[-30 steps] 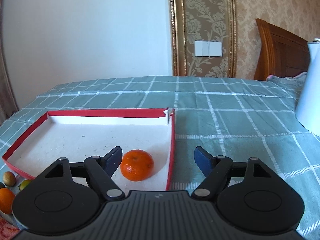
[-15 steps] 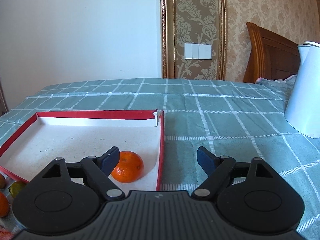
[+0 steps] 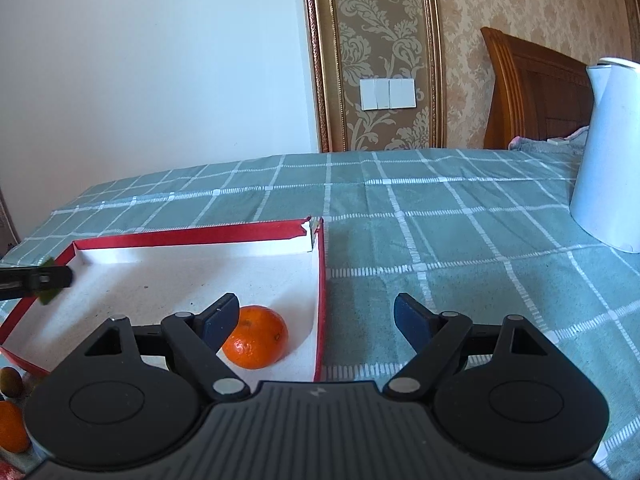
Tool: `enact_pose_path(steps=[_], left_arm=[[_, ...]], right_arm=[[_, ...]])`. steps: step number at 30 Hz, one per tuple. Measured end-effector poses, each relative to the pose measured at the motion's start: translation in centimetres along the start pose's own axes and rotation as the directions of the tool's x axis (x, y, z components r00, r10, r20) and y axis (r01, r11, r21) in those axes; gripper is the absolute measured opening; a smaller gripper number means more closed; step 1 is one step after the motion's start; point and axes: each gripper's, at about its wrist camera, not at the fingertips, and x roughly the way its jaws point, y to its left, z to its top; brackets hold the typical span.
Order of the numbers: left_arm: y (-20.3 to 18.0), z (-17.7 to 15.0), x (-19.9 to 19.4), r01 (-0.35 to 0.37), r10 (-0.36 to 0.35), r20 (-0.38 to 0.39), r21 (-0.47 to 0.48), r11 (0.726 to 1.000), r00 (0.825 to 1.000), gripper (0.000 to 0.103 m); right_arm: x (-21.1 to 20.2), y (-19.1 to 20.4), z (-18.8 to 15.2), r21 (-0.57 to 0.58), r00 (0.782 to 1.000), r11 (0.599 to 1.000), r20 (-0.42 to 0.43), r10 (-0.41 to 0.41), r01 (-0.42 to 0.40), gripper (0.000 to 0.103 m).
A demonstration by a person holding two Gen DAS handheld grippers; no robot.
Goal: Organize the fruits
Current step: 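Carry the cucumber piece into the red tray and release it with the left gripper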
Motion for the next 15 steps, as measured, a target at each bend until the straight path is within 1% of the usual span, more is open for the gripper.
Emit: enact_pose_path(steps=[3, 6, 8, 9, 11, 12, 13, 14, 15], left_arm=[[0.0, 0.1, 1.4, -0.030, 0.030, -0.031, 0.015, 0.999, 0.999, 0.035], [0.3, 0.2, 2.9, -0.050, 0.051, -0.088, 0.009, 0.999, 0.995, 0.035], [0.6, 0.1, 3.6, -0.052, 0.051, -0.120, -0.002, 0.999, 0.992, 0.036], [0.7, 0.2, 3.7, -0.051, 0.049, -0.120, -0.009, 0.999, 0.992, 0.036], [0.8, 0.4, 3.7, -0.068, 0.067, -0.113, -0.004, 0.998, 0.991, 0.042], [0.8, 0.3, 3.7, -0.082, 0.082, -0.109, 0.006, 0.997, 0.991, 0.052], [0.8, 0.3, 3.6, -0.097, 0.097, -0.101, 0.009, 0.995, 0.990, 0.065], [1.0, 0.2, 3.3, -0.101, 0.101, -0.088, 0.004, 0.995, 0.991, 0.067], [1.1, 0.1, 2.8, -0.088, 0.088, -0.082, -0.006, 0.996, 0.993, 0.068]], right_arm=[[0.1, 0.2, -0.1, -0.003, 1.000, 1.000, -0.009, 0.002, -0.002, 0.085], [0.0, 0.3, -0.1, -0.003, 1.000, 1.000, -0.010, 0.005, -0.005, 0.085], [-0.1, 0.3, -0.1, -0.003, 1.000, 1.000, -0.006, 0.005, -0.005, 0.085], [-0.1, 0.3, -0.1, -0.004, 1.000, 1.000, -0.005, 0.003, -0.003, 0.085], [-0.1, 0.3, -0.1, -0.004, 1.000, 1.000, -0.005, -0.002, 0.002, 0.088], [-0.1, 0.3, -0.1, -0.003, 1.000, 1.000, -0.004, -0.004, 0.004, 0.088], [0.0, 0.3, -0.1, -0.003, 1.000, 1.000, -0.004, -0.006, 0.006, 0.088], [0.0, 0.3, -0.1, -0.004, 1.000, 1.000, -0.003, -0.009, 0.009, 0.088], [0.0, 0.2, -0.1, -0.003, 1.000, 1.000, -0.002, -0.011, 0.011, 0.088]])
